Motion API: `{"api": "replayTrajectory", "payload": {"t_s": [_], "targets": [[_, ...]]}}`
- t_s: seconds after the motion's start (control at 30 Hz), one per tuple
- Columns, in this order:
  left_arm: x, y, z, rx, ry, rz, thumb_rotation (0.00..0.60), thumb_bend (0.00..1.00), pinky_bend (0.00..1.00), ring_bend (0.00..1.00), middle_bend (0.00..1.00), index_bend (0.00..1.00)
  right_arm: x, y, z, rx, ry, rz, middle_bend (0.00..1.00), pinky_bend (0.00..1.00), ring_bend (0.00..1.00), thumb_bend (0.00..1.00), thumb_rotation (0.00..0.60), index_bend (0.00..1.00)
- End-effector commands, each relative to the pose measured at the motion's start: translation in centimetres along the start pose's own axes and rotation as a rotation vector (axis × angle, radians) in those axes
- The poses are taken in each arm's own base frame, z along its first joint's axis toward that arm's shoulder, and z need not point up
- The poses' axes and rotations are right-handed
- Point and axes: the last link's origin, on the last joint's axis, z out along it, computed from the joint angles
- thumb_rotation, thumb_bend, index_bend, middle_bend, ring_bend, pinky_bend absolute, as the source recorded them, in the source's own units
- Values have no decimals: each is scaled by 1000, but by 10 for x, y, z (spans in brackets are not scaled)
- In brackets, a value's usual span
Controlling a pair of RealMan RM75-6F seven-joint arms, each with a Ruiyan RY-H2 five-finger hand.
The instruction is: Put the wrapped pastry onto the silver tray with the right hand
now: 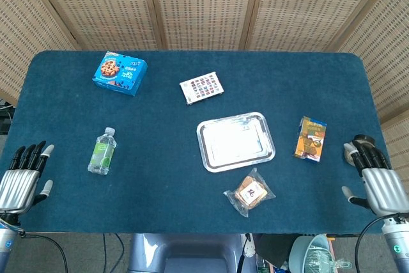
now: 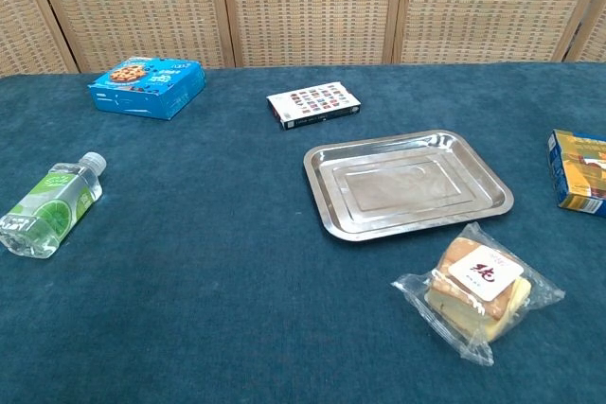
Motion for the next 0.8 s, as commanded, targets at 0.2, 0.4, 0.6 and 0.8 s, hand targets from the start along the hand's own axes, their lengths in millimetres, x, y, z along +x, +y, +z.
{"api": "replayTrajectory", "payload": {"t_s": [0.2, 0.4, 0.6, 0.8], "targets": [[-8, 3, 1, 22, -3, 64, 600, 427, 0, 0, 0, 0, -3, -10, 24, 271, -104, -72, 0, 0, 0, 331, 600, 0], [-10, 4, 4, 41, -6, 85, 600, 426, 0, 0, 0, 0, -15, -14, 24, 387, -169, -57, 0, 0, 0, 330, 600, 0], [-14, 6, 6, 58, -24, 94, 600, 438, 0, 0, 0, 0, -21, -22, 18, 487, -214, -84, 0, 0, 0, 331, 600, 0], [-14, 10, 7, 43, -23, 89, 600, 450, 0, 0, 0, 0, -16, -28, 21, 553, -217, -183, 0, 0, 0, 331, 600, 0]]}}
